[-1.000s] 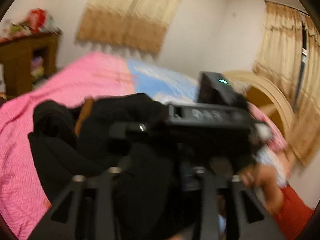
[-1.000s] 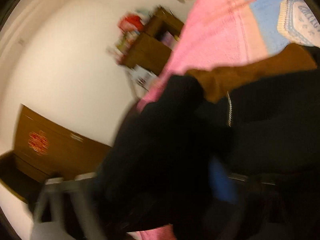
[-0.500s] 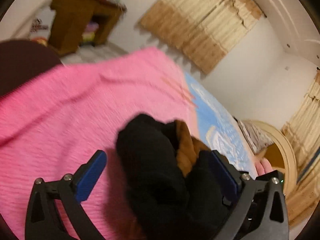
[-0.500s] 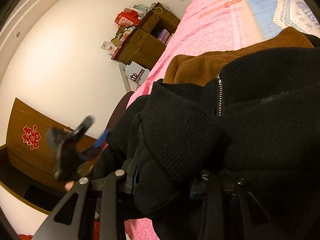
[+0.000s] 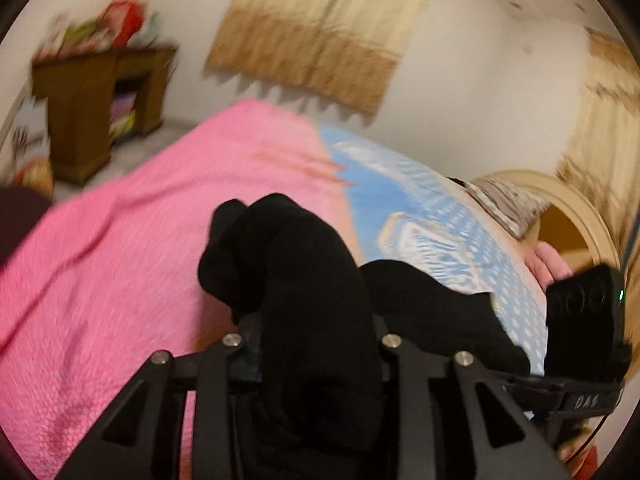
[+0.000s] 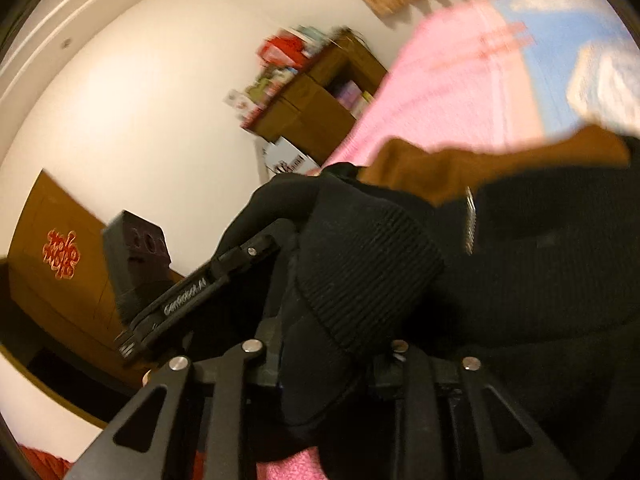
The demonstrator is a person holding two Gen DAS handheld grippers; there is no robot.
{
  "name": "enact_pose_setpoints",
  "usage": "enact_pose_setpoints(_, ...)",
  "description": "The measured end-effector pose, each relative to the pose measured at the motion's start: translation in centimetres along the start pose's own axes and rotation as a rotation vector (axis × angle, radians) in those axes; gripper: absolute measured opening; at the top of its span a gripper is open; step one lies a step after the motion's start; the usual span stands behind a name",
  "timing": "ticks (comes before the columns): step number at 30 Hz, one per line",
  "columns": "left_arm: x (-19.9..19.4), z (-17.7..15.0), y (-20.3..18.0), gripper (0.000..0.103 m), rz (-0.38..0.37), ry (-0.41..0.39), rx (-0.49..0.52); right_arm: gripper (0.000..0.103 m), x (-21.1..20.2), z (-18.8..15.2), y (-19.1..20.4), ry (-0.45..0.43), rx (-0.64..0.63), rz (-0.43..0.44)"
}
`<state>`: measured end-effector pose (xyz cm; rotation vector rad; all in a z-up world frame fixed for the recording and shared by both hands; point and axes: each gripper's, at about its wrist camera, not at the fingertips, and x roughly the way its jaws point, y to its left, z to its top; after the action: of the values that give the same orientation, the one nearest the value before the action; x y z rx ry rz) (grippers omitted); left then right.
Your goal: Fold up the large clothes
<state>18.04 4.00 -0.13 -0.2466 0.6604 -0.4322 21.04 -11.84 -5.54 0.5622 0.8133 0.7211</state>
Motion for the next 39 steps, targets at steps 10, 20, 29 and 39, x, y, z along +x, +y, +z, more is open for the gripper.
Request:
enact_pose_setpoints(10,1.8,1.9,-17.3,0.03,-0.145,0.023,0.24,0.024,-16.3,1.2,-6.2,-0.163,0.063,0.039)
enact_pose_setpoints(20,13.0,-8.9,-29.3,0.031,-0.089,0.241,0.469,0.019,-19.2,-8.0,-22.8,-0.168,0.429,0.01)
enact_pose_setpoints(29,10.7,-9.2,-29.3,0.072,-0.17,0.169,0.448,0.031,-24.3,-10.5,-22.4,-0.178,0.474,-0.046)
enact_pose_setpoints(39,-4.9,-8.9,-26.0,0.103,-0.29,0.061,0.482,0.048,-37.1,-10.8,-13.3,-0.452,0.254,-0.415)
